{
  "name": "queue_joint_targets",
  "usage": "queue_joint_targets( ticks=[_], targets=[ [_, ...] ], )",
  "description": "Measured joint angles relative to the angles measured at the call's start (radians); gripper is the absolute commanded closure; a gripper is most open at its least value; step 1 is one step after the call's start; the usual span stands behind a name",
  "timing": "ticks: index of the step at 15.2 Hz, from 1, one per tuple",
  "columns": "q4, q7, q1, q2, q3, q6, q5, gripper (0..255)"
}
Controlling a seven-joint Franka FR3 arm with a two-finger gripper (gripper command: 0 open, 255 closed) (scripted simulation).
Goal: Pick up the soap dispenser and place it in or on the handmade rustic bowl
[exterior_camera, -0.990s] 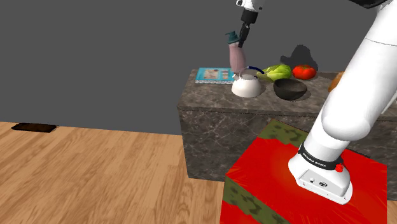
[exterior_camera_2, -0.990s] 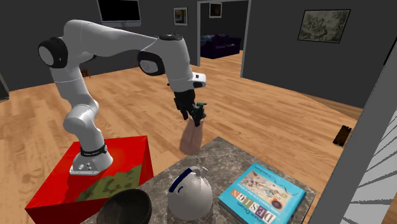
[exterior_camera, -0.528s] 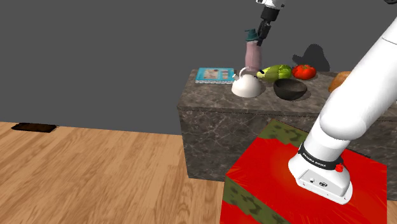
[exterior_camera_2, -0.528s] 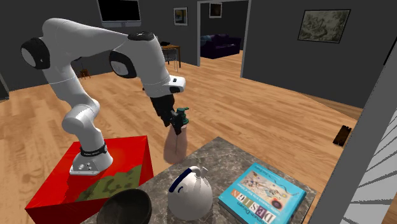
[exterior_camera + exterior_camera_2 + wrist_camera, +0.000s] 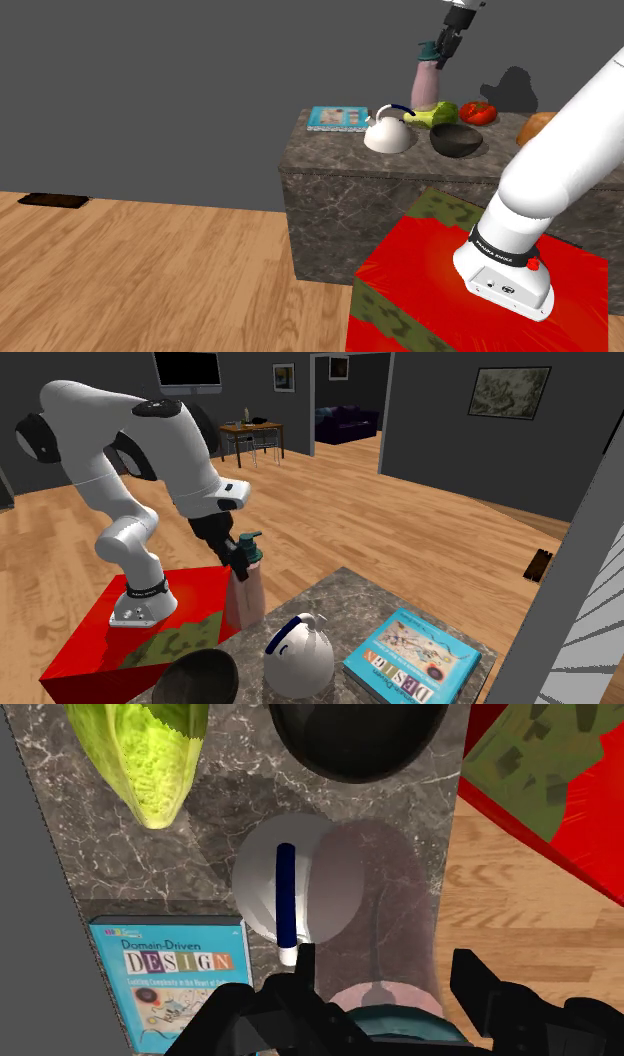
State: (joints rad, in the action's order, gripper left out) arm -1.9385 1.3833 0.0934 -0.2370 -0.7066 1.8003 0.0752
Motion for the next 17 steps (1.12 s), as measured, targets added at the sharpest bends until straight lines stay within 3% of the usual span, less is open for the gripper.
queue_joint_targets(
  ticks=[11, 17],
  targets=[
    [0.089, 0.242, 0.083, -0.007, -0.178, -0.122, -0.033, 255],
    [0.035, 0.284, 0.094, -0.005, -0.204, -0.071, -0.037, 255]
  ],
)
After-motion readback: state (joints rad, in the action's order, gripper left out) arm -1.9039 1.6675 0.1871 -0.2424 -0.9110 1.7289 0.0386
